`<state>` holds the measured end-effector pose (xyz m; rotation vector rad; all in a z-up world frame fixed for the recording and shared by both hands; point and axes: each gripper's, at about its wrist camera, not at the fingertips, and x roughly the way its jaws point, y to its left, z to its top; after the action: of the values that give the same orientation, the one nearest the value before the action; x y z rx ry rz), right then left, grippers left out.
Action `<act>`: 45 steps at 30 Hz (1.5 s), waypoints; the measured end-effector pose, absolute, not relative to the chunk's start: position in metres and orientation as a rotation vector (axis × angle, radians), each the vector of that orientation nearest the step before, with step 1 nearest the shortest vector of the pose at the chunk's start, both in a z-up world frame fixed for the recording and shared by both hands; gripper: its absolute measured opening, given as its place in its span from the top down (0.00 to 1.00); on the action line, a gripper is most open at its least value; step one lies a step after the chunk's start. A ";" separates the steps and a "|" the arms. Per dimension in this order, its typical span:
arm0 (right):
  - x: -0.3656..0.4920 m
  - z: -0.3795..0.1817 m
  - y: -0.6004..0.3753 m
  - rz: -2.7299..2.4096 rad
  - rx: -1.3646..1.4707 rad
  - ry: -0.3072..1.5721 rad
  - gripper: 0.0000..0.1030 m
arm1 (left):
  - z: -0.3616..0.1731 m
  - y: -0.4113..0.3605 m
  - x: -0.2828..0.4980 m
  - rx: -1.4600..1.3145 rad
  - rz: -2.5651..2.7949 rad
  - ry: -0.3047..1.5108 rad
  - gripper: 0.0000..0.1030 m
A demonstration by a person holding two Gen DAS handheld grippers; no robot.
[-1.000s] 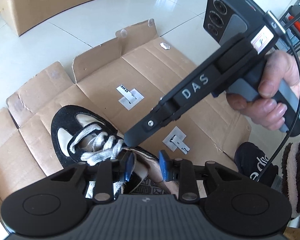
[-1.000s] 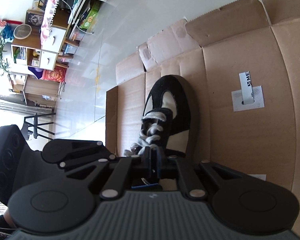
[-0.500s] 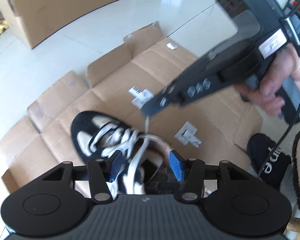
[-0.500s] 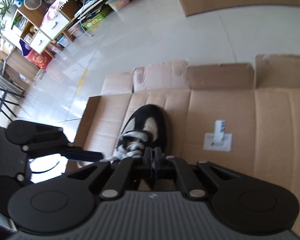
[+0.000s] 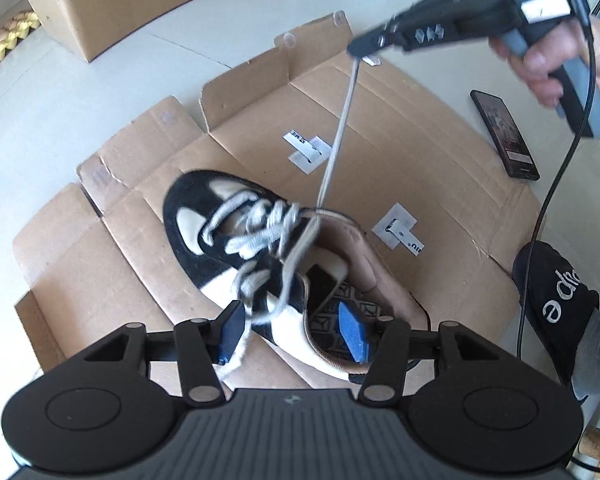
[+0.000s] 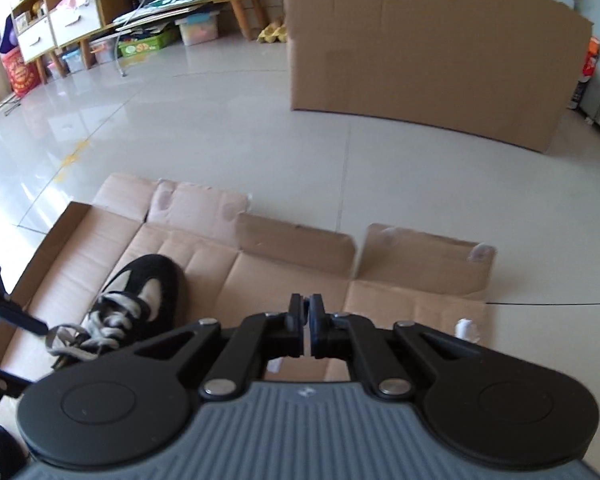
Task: Lace up shoes with both hands
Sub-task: 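Pull the lace strand up and away with the right tool, then lower the right tool and grasp the white lace end beside the sneaker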
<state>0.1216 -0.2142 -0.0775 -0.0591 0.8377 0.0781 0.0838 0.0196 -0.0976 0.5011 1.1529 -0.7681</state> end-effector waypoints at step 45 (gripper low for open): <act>0.129 -0.144 -0.207 0.078 -0.204 1.044 0.95 | -0.128 0.025 0.088 0.406 -0.680 1.211 0.72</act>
<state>0.1292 -0.2069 -0.1444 -0.2040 1.0443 0.0775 0.0885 0.0247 -0.1276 0.4061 1.2115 -0.6799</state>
